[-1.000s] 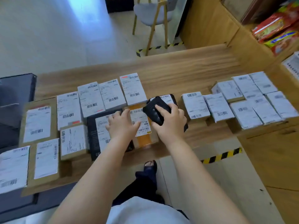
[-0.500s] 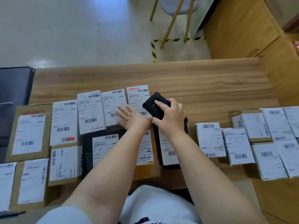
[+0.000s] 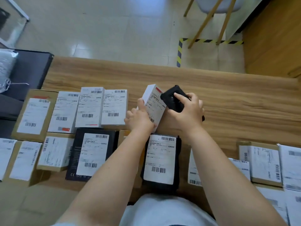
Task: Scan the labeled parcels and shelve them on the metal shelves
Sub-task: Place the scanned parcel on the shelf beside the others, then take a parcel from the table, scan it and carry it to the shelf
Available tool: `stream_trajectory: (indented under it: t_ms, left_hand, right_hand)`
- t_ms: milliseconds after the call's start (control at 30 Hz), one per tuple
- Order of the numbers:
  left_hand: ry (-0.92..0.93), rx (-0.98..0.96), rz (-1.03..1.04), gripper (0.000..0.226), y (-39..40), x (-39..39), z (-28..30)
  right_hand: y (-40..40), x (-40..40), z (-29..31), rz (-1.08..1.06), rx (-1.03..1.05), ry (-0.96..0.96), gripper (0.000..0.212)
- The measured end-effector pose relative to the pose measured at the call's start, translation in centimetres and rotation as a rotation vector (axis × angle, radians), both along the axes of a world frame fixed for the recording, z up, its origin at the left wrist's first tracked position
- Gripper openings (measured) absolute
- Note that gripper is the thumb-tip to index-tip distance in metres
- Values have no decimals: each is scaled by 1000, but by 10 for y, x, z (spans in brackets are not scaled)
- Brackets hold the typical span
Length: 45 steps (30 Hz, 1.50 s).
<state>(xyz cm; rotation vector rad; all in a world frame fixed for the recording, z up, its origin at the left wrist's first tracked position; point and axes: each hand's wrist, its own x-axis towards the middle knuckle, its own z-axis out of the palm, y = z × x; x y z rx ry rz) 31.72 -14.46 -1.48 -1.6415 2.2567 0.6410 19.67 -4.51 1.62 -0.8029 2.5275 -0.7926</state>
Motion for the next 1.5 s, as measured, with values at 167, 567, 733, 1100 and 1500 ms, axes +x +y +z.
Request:
stream_trajectory:
  t_ms: [167, 567, 733, 1100, 1500]
  left_hand:
    - [302, 169, 255, 72, -15, 10, 17]
    - [1207, 428, 1060, 61, 11, 56, 55]
    - [1242, 209, 1003, 74, 29, 75, 63]
    - [1244, 1, 976, 82, 42, 95, 67]
    - [1405, 88, 1516, 50, 52, 188, 70]
  right_hand:
    - [22, -22, 9, -14, -40, -49, 58]
    - [33, -1, 54, 320, -155, -137, 57]
    - [35, 28, 61, 569, -31, 25, 55]
    - [39, 46, 73, 732, 46, 106, 57]
    - [14, 118, 52, 715, -100, -55, 56]
